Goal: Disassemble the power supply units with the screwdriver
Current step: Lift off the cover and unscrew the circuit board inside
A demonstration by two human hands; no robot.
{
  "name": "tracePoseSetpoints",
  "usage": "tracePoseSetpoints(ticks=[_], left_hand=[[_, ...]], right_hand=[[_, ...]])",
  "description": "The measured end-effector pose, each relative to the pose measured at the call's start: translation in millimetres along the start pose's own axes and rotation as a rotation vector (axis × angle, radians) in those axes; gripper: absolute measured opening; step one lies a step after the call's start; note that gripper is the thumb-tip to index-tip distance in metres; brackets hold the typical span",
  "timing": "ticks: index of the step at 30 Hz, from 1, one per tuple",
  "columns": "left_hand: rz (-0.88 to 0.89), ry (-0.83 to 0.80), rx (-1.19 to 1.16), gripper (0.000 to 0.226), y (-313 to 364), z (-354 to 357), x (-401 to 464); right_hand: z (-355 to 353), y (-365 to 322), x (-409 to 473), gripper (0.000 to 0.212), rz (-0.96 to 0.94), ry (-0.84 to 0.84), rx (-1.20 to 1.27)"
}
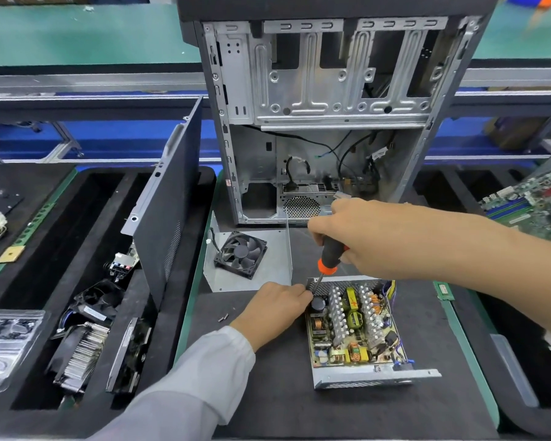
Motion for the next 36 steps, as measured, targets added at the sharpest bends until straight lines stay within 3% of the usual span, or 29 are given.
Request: tracePoseSetpoints(ticks=[7, 11, 15, 20, 25, 29, 34, 36], left_hand=[[0.032, 0.149, 0.012, 0.032, -2, 4, -2], [-0.032, 0.285, -0.176, 0.017, -5, -3, -6], [-0.417, 0.229, -0.658, 0.004, -22, 2, -25], [-0.906, 0.165, -1.207, 0.01, -47, 13, -63], [-1.184, 0.198, -2.065, 0.016, -55, 24, -97], [-1.197, 0.245, -2.101, 0.012, -62, 25, -115], [-1.181, 0.157, -1.719, 0.022, -66, 28, -124], [-1.142, 0.148, -1.674, 0.022, -62, 28, -123]], right_hand=[[1, 4, 3, 0.018, -0.007, 0.006, 0.035], [0, 6, 2, 0.019, -0.005, 0.013, 0.045], [-2, 7, -2, 0.018, -0.002, 0.032, 0.045], [-5, 4, -6, 0.017, -0.022, 0.061, 0.071], [-9, -6, -11, 0.016, -0.053, 0.101, 0.176], [-4, -21, -11, 0.014, -0.094, 0.091, 0.285], [11, -36, -9, 0.012, -0.108, 0.087, 0.383], [17, -39, -9, 0.014, -0.104, 0.094, 0.399]])
Point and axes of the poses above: each hand's wrist, its own x-axis towards the middle knuckle, its own z-axis out of the palm, y = z × x, the point moved 4 cm from there along x, towards the middle knuckle, and after that the axes turned 5 degrees about -z, right-handed, at the moved point
